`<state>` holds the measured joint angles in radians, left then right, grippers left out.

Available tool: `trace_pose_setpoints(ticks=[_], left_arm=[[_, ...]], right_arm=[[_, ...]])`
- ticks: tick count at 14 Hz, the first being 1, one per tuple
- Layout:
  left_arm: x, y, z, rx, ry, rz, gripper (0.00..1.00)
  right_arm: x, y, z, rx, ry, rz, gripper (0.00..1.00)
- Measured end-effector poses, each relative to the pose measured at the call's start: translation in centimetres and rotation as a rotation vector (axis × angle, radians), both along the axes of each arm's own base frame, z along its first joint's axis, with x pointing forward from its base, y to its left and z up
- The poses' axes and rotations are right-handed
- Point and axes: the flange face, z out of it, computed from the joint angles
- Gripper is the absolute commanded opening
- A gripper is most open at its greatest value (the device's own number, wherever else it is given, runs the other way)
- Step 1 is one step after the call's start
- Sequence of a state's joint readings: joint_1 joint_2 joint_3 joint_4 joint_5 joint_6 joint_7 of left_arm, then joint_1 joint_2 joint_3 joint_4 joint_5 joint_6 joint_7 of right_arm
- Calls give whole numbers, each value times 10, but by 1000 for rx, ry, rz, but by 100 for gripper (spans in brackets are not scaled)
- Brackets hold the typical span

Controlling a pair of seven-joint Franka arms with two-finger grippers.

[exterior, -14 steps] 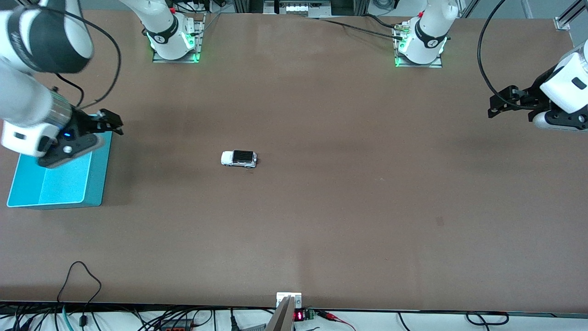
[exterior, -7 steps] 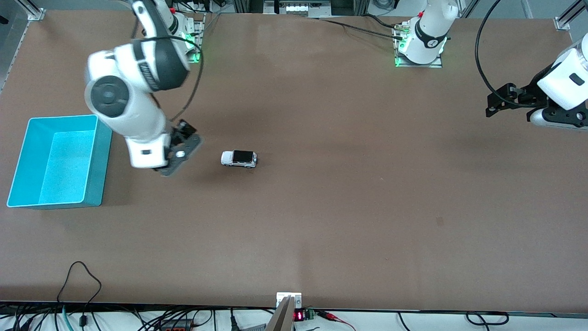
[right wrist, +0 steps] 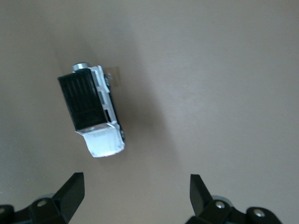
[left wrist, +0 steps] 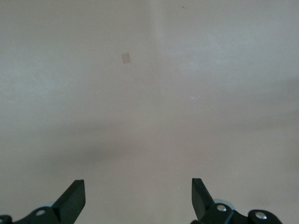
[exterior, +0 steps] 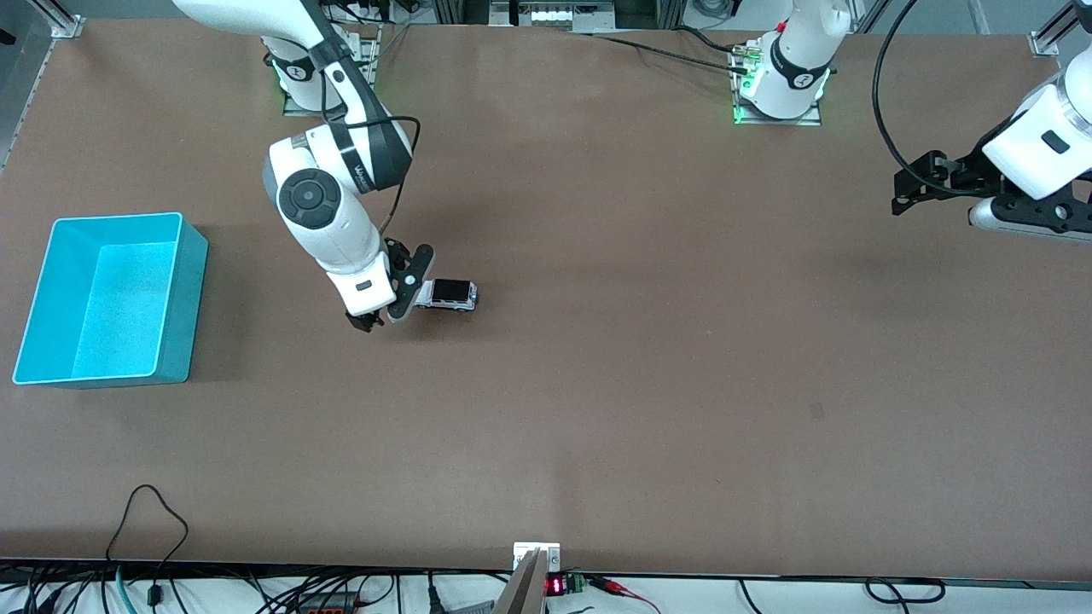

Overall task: Wind and store white jeep toy
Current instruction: 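Move the right gripper over the stopped white jeep, then close the right gripper on the white jeep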

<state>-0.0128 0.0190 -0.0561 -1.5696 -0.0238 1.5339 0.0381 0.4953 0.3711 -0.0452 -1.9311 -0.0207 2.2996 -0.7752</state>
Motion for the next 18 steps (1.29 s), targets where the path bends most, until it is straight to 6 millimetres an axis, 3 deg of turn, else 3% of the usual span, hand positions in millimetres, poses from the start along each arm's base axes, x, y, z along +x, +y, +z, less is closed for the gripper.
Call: trace_pose_setpoints(ticks=[7,15,16,18], left_arm=[[-3,0,-2,7,31,67,100],[-4,0,-3,8,35,73,100],[-4,0,-3,8,36,76,100],[-4,0,-3,9,41,83,100]], right_arm=[[-27,57,-49,18,3,109,100],[-41,57,-94,39,-31,157,99],[-43,57,-96,38,-30,160,81],[-45,57,-98,36,-26,169,27]])
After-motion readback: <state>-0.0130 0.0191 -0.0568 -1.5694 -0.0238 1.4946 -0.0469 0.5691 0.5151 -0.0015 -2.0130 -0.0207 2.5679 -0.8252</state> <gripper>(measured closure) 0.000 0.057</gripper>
